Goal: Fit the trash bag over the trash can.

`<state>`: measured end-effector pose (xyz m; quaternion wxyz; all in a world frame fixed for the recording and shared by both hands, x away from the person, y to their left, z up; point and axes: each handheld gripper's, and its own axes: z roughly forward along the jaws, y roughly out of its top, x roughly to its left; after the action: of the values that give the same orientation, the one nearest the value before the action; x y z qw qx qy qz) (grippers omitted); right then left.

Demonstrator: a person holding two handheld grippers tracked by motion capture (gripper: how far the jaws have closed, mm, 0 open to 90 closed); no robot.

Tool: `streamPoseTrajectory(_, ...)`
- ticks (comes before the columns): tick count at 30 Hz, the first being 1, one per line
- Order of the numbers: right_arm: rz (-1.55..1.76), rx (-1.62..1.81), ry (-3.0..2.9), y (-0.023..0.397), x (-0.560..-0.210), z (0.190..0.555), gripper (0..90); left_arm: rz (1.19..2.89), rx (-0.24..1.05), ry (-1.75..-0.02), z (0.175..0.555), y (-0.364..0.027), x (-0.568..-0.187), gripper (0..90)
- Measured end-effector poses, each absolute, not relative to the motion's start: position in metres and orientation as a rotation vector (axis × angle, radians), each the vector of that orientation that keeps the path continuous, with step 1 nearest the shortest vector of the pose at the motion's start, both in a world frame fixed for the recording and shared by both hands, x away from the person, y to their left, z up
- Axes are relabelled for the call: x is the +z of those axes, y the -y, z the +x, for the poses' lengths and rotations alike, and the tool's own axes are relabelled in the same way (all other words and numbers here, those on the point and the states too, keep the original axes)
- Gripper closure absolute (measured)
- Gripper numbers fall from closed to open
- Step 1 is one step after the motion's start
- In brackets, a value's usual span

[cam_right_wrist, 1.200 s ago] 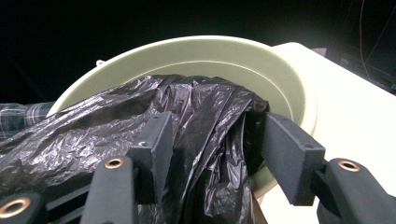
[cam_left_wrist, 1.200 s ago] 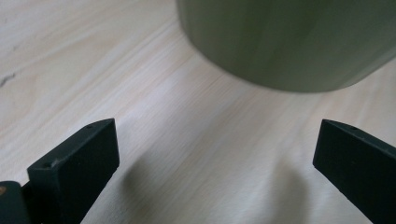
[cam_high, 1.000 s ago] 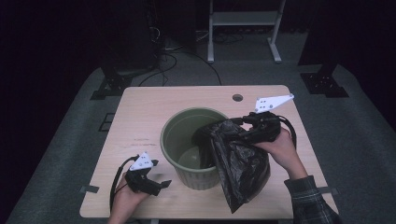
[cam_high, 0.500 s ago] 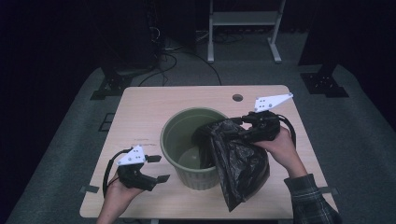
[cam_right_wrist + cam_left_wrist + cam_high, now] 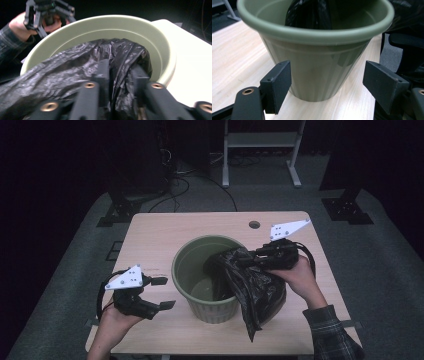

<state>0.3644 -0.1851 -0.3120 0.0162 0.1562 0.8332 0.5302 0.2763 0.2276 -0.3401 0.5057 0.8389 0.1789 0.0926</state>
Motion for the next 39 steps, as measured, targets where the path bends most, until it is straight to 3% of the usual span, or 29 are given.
streamPoseTrajectory(1,0.478,1.633,-2.596,0.183,-0.312,0.364,83.5,2.020,0.228,-0.420,0.277,-0.227,-0.333,21.7)
streamPoseTrajectory(4,0.471,1.631,-2.607,0.181,-0.311,0.365,86.3,2.022,0.244,-0.408,0.279,-0.227,-0.325,21.7)
streamPoseTrajectory(38,0.251,1.640,-2.708,0.141,-0.300,0.360,88.0,2.025,0.191,-0.255,0.331,-0.167,-0.289,24.5)
streamPoseTrajectory(39,0.242,1.642,-2.714,0.139,-0.299,0.360,88.0,2.020,0.187,-0.250,0.333,-0.167,-0.289,30.4)
